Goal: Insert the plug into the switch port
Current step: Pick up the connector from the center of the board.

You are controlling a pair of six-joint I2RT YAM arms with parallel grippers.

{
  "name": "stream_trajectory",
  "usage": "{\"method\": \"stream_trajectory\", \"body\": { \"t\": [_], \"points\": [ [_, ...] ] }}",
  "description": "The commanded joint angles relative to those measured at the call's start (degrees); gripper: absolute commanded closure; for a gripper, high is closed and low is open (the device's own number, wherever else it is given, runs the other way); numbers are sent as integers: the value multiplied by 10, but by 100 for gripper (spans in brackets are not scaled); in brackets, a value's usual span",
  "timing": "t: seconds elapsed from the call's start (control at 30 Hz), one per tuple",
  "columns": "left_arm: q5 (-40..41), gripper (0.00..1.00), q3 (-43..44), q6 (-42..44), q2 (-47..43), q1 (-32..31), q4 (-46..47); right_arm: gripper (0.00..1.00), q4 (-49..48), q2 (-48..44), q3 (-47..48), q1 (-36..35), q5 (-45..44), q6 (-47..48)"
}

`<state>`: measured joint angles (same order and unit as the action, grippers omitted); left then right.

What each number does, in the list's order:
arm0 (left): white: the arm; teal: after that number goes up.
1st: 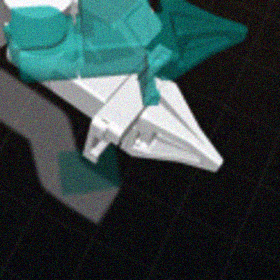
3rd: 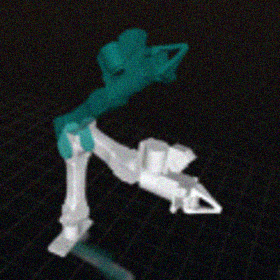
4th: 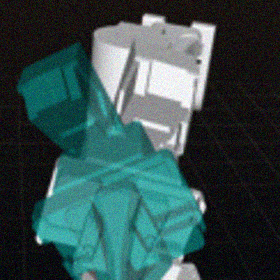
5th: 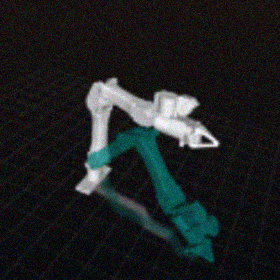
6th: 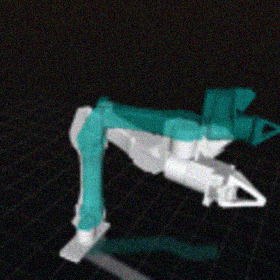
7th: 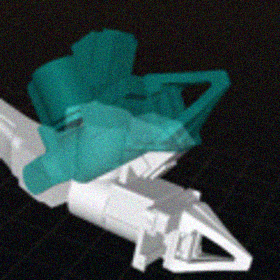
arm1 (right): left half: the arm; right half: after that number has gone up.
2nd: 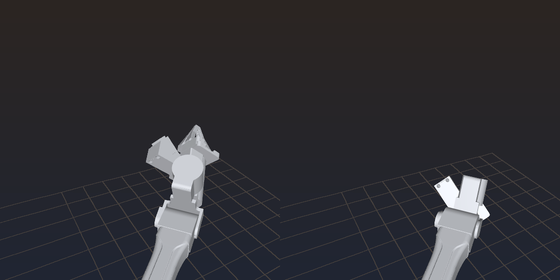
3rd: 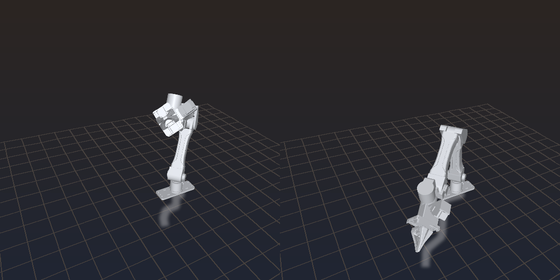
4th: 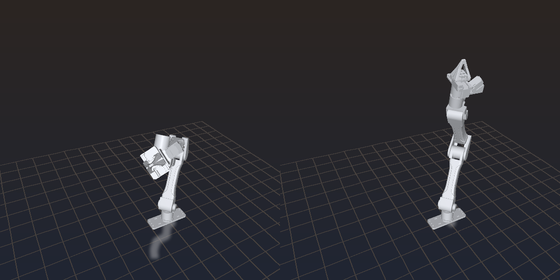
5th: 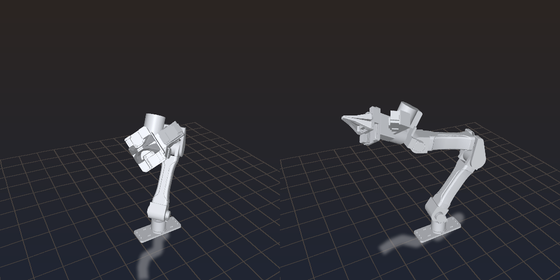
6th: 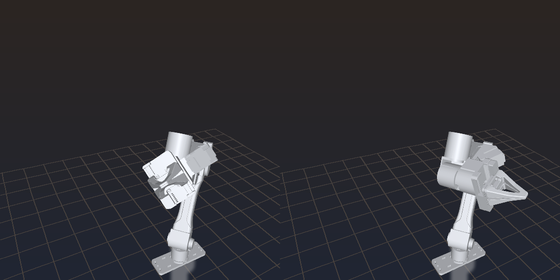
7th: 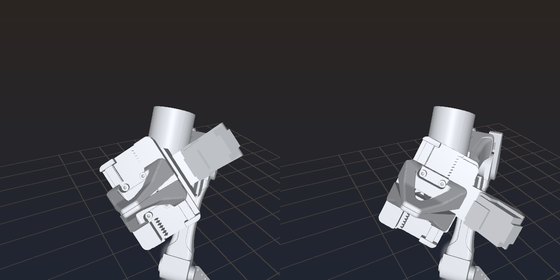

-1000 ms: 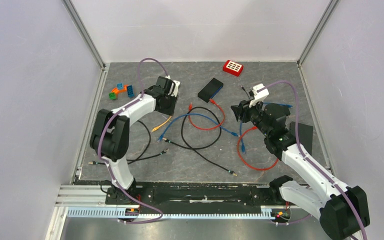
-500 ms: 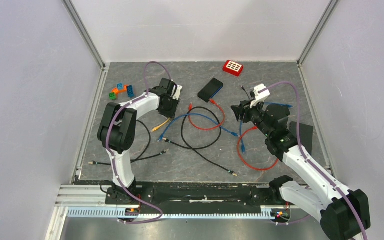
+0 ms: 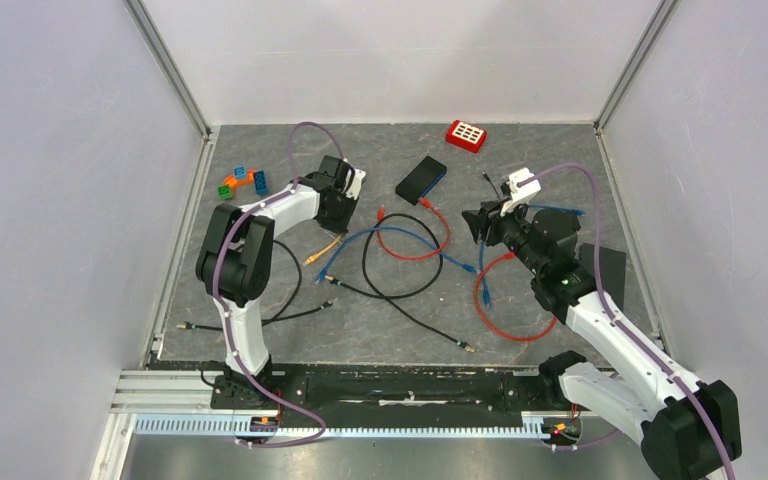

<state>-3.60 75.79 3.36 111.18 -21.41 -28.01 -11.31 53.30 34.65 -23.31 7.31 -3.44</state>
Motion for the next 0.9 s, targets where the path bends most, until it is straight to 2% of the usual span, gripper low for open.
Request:
{"method": "stream_trajectory", "body": {
  "t": [0.0,0.23,0.37,0.43,0.7,0.87],
  "points": [
    [-69,98,-9,62,-114,-11,17,51,-17,0,20,-1,15,-26],
    [-169,98,-108,146,-264,-49,92,44,1,29,67,0,6,-121],
    [-219,98,-192,239,-349,-91,153,38,5,79,102,4,45,-178],
    [-238,98,-220,253,-378,-106,180,37,-4,103,114,6,62,-209],
    [-239,98,-234,274,-390,-152,191,37,-32,224,172,8,146,-348],
    [-237,98,-243,283,-391,-166,199,37,-11,299,204,2,177,-384]
  ]
}}
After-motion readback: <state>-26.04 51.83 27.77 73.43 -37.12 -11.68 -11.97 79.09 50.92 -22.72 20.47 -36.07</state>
